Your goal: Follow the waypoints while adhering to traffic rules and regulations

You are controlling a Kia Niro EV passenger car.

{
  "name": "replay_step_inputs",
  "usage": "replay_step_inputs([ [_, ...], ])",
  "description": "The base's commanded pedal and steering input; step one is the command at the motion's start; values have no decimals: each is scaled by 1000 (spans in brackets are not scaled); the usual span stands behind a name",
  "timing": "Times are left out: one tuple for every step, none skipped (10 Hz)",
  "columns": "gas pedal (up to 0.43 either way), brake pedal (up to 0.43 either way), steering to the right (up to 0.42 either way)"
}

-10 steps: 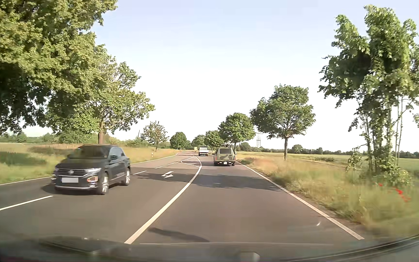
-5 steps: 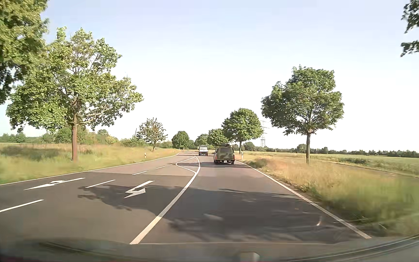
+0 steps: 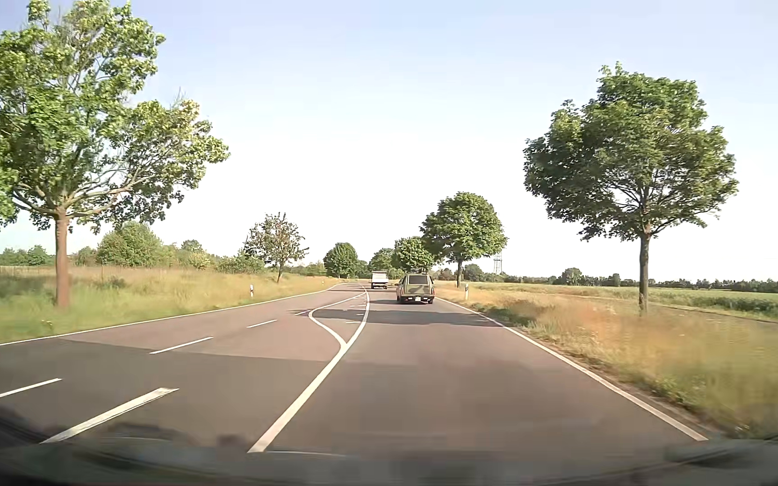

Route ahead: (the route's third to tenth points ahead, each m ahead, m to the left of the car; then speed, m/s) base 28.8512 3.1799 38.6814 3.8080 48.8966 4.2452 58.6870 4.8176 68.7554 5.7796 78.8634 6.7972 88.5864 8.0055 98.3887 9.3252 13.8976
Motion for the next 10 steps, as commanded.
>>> replay_step_inputs([
  [189, 30, -10],
  [189, 30, -10],
  [189, 30, -10],
  [189, 30, -11],
  [189, 30, -10],
  [189, 30, -10],
  [189, 30, -10],
  [189, 30, -9],
  [189, 30, -9],
  [189, 30, -9],
])
